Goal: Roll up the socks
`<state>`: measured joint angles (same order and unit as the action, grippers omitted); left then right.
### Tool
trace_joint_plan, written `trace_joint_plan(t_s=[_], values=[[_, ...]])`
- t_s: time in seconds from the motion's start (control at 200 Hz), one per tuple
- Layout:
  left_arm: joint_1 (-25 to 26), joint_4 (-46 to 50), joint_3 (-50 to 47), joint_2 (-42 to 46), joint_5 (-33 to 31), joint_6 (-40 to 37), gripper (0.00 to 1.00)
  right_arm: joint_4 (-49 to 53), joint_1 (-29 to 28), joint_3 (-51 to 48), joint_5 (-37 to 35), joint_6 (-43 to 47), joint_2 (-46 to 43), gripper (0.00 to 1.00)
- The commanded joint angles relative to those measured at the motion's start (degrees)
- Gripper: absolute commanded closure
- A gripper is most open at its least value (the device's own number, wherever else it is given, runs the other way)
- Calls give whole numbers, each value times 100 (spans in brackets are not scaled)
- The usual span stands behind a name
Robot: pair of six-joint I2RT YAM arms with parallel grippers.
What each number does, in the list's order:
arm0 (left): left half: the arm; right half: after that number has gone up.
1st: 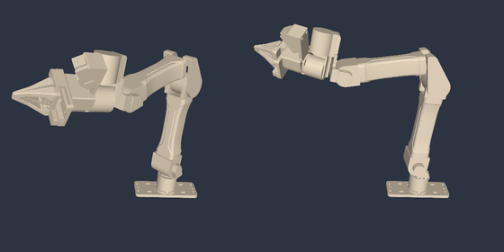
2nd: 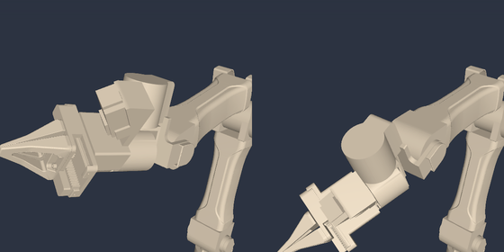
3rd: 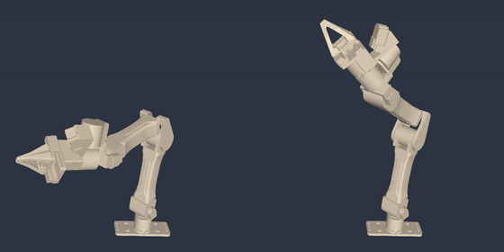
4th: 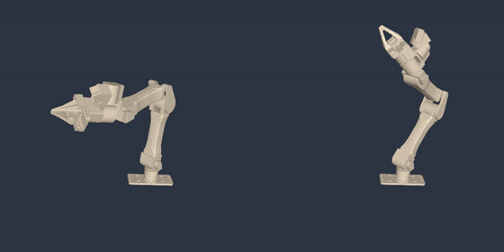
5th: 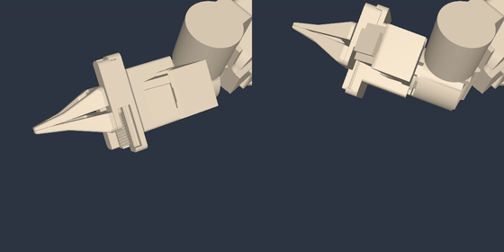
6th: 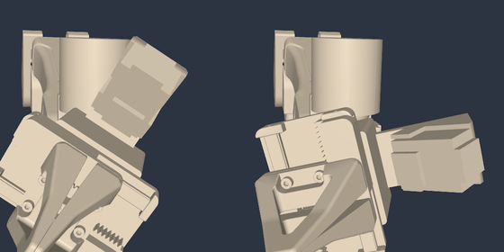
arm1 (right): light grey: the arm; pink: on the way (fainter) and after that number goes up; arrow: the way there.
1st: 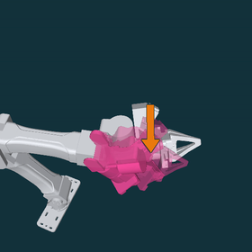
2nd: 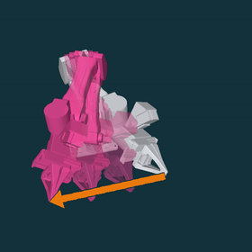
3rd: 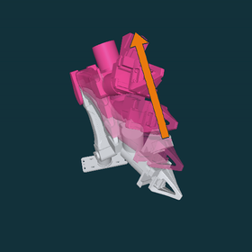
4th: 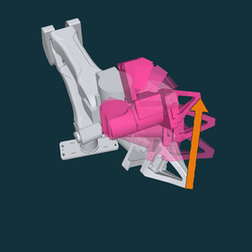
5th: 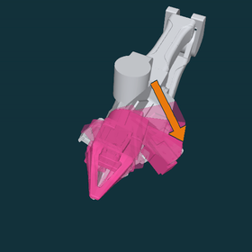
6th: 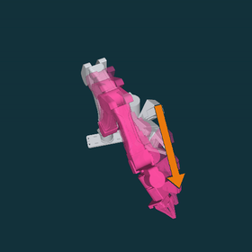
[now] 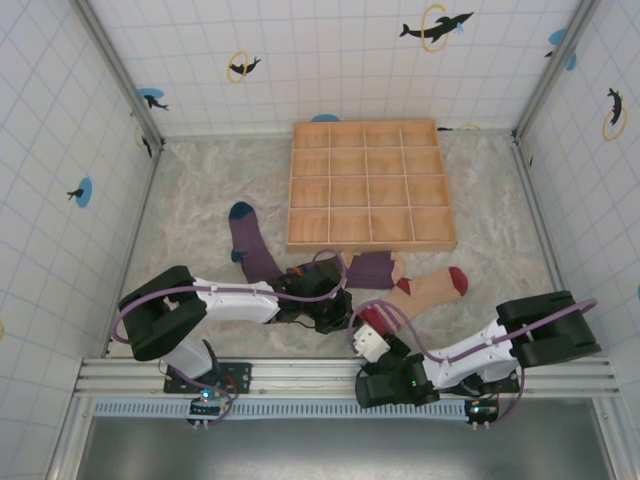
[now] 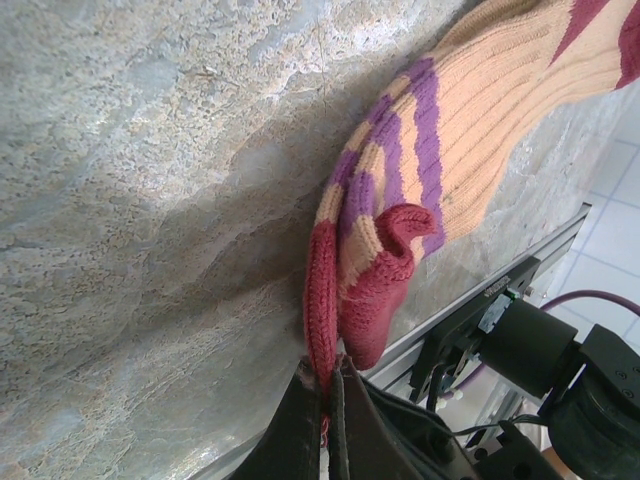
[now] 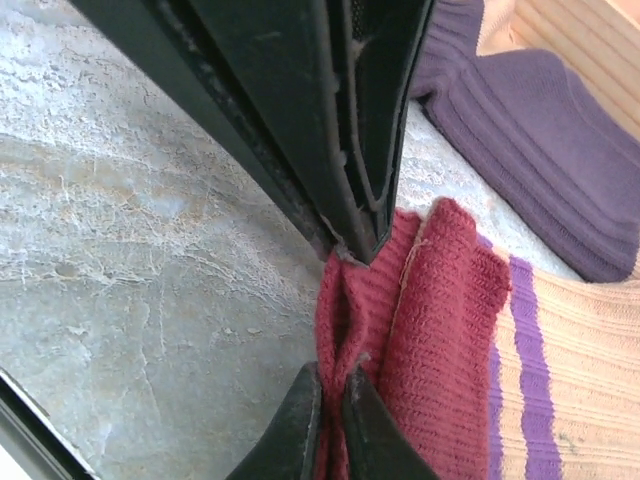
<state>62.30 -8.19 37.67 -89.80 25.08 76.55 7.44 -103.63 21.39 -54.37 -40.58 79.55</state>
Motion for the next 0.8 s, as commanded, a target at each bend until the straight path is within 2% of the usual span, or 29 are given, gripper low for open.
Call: trace_joint_plan(t_s=[0.0,0.105,0.225,0.435,0.565,0.796], values=[[-28,3,71,-64,32,29,100,-408,138,-139,316,72,-314,94],[-43,49,147,-41,-12,-31,100,-533,274,-315,554,79,-620,98],[-61,59,213,43,-133,-109,79,-693,591,-569,1060,88,-1054,100],[-158,225,310,212,-368,-288,58,-931,1098,-1012,1753,18,-1754,100],[-163,112,247,370,-675,-396,56,-1232,1372,-1321,2146,-48,-2236,100],[-157,45,236,354,-1035,-893,59,-1556,2071,-1795,2945,-400,-3216,100]])
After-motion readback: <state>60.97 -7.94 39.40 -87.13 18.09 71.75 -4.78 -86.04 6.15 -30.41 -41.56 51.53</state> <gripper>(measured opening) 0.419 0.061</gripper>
